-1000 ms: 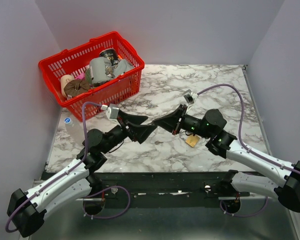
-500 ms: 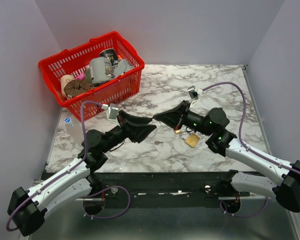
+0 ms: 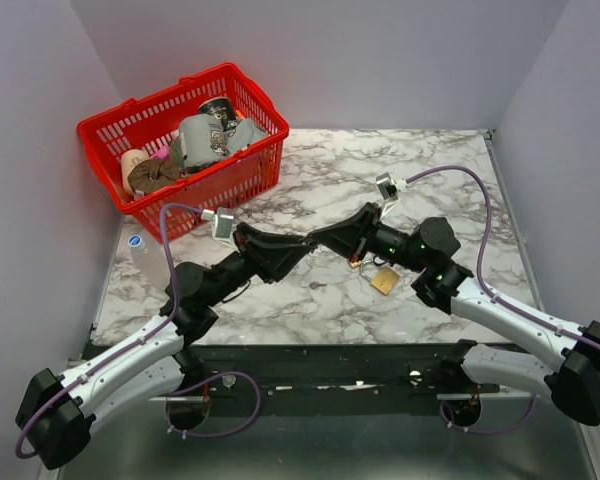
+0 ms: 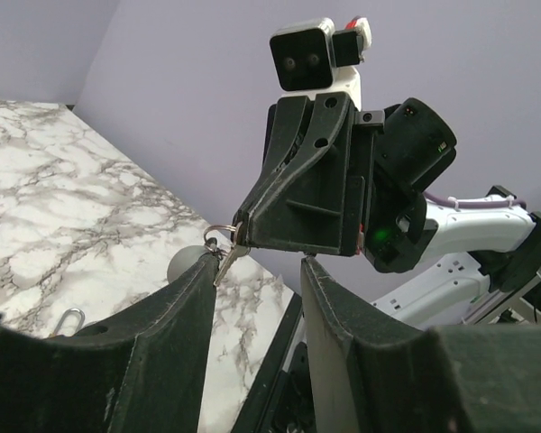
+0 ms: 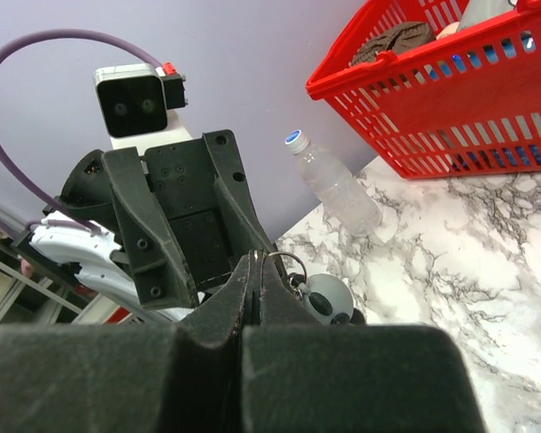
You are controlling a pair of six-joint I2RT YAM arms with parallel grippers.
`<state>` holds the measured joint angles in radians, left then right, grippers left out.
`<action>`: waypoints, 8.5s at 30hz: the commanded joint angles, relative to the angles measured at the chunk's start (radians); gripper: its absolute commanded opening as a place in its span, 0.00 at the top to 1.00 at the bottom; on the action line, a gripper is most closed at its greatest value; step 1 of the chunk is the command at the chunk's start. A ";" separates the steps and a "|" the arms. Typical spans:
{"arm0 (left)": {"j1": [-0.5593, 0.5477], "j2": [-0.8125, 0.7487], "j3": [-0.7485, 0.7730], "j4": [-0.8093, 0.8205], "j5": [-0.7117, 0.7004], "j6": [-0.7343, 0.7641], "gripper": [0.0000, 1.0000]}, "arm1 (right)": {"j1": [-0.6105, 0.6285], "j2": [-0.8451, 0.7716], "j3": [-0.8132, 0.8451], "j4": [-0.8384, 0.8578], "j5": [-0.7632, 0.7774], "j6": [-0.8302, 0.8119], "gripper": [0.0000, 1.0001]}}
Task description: Unlock with the key
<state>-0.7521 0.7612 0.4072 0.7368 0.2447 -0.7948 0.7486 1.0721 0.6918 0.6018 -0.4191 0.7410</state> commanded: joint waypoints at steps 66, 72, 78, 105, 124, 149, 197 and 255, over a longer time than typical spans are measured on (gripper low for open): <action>0.059 0.158 0.203 -0.741 0.745 0.393 1.00 | 0.063 0.069 0.075 -0.669 -0.535 -0.520 0.74; 0.057 0.158 0.203 -0.743 0.736 0.394 1.00 | 0.074 0.089 0.069 -0.633 -0.558 -0.500 0.89; 0.059 0.141 0.211 -0.764 0.697 0.414 1.00 | 0.074 0.094 0.051 -0.611 -0.560 -0.480 0.99; 0.060 -0.142 -0.077 -0.212 0.139 0.019 0.28 | 0.074 0.060 -0.199 0.251 -0.300 -0.078 0.99; 0.057 -0.135 -0.159 -0.022 0.180 -0.075 0.34 | 0.074 0.038 -0.202 0.208 -0.188 -0.071 0.99; 0.048 -0.079 -0.146 -0.010 0.222 -0.066 1.00 | 0.072 0.066 -0.179 0.165 -0.173 -0.060 0.99; 0.048 -0.094 -0.103 -0.155 0.231 -0.004 1.00 | 0.072 0.095 -0.090 -0.103 -0.342 -0.196 0.99; -0.148 1.247 0.849 -0.771 -0.122 0.990 0.17 | -0.555 -0.874 -0.181 -0.797 0.316 -0.434 0.99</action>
<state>-0.8967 1.9530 1.2186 -0.0750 0.1448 0.1905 0.1959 0.2371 0.5186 -0.1829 -0.1677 0.3130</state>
